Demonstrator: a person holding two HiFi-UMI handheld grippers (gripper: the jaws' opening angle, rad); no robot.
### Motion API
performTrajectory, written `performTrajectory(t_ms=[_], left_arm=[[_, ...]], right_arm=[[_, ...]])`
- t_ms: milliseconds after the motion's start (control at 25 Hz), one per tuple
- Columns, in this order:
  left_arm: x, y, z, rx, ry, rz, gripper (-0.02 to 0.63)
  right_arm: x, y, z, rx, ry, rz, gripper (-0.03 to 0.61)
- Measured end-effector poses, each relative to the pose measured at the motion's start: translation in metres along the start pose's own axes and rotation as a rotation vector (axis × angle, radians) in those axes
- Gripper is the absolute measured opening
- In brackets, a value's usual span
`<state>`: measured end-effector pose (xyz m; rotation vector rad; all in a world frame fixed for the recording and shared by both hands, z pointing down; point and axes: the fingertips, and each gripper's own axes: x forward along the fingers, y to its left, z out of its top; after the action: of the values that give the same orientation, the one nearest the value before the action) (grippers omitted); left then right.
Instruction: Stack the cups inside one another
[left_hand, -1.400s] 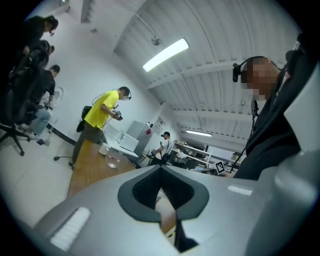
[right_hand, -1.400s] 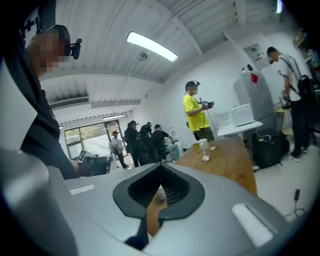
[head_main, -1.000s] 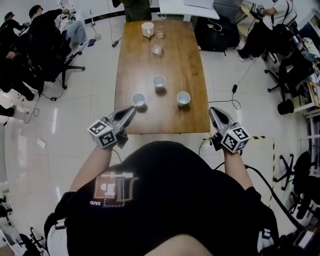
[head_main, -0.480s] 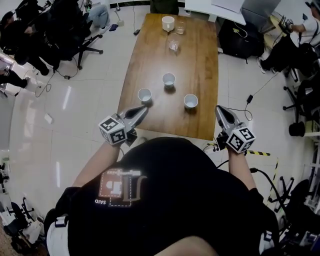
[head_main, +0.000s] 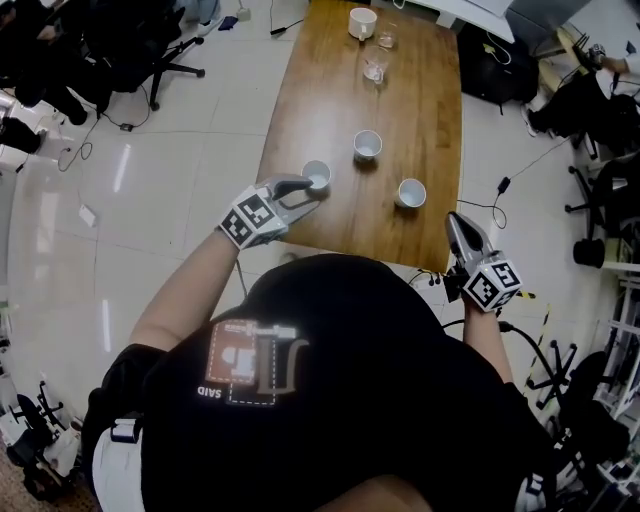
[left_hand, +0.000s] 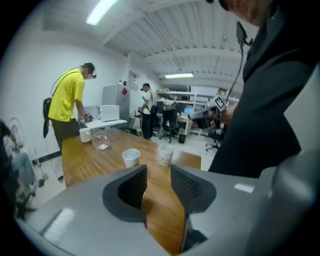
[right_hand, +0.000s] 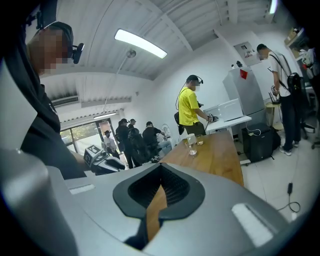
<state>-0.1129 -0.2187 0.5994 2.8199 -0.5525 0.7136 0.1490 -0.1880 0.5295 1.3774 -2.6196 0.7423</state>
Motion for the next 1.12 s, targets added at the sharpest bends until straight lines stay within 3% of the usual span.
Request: performTrajectory(t_ms=[120, 360, 560, 640, 760, 880, 1120], left_arm=[[0.014, 0.003, -0.024, 0.208, 0.201, -0.037, 0.175], [0.045, 0.016, -0.068, 0.525, 0.504, -0.066, 0.181], [0.055, 0.037, -0.107, 0.671, 0.678, -0.078, 0.175], [0.057, 0.040, -0.117, 0.698, 0.731, -0.089, 0.133], [0.058, 0.038, -0.122, 0.708, 0.774, -0.113, 0.023], [0.060, 0.031, -0.111, 0.695, 0.775, -0.145, 0.017], [0.083, -0.012, -0.008, 0.685, 0.606, -0.192, 0.017]], right_arm=[[-0.001, -0.003, 0.003, 0.003, -0.003, -0.013, 0.014], [-0.014, -0.015, -0.005, 0.023, -0.002, -0.034, 0.014], [-0.019, -0.023, -0.019, 0.053, 0.006, -0.053, 0.014], [-0.023, -0.026, -0.023, 0.061, 0.008, -0.059, 0.014], [-0.026, -0.027, -0.027, 0.074, 0.003, -0.067, 0.014], [-0.026, -0.029, -0.029, 0.085, -0.008, -0.066, 0.014], [-0.037, -0.035, -0.031, 0.093, -0.040, -0.065, 0.014]])
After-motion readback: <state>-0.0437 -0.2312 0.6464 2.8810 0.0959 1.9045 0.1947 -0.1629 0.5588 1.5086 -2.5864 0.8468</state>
